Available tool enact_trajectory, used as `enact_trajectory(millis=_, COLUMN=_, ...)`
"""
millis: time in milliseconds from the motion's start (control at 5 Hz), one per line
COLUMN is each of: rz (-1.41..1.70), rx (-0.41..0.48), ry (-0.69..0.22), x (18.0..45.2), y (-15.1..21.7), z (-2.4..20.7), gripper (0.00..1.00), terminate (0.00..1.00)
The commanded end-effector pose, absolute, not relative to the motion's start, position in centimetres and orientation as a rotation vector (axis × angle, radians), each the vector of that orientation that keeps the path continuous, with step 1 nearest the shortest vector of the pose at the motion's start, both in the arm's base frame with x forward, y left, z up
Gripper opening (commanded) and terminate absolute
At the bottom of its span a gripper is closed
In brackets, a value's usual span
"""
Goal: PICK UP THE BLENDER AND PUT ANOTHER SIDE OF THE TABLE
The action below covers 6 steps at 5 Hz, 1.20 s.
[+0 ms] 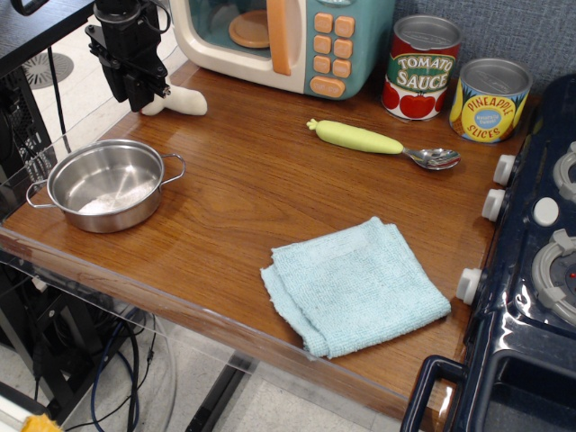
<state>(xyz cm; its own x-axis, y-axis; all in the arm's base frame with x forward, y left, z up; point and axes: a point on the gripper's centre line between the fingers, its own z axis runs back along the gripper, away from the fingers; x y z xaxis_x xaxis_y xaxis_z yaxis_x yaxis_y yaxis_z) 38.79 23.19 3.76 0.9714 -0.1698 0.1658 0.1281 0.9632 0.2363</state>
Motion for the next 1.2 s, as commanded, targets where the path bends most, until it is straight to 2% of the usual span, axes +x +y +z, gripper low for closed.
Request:
enact_trajectory(millis=0, rz=-0.101, rx=0.261, ry=-0.258, x=38.5, y=23.7, z=8.6, gripper=1.00, terminate=0.00)
enact_trajectory(millis=200, rz=-0.082, rx=0.267, ry=-0.278, x=38.2, y=23.5, z=10.6, gripper=1.00, terminate=0.00)
enact_trajectory(millis=400, rz=-0.051, rx=0.256, ry=-0.337, x=37.9, y=23.1, z=13.5, gripper=1.00, terminate=0.00)
enact_trajectory(millis=600, rz=-0.051, rx=0.272, ry=-0.380, x=37.0, y=22.0, z=15.3, gripper=1.00, terminate=0.00)
enact_trajectory(millis=1000, rz=-0.051, rx=0.272, ry=-0.380, x=37.0, y=22.0, z=15.3, gripper=1.00, terminate=0.00)
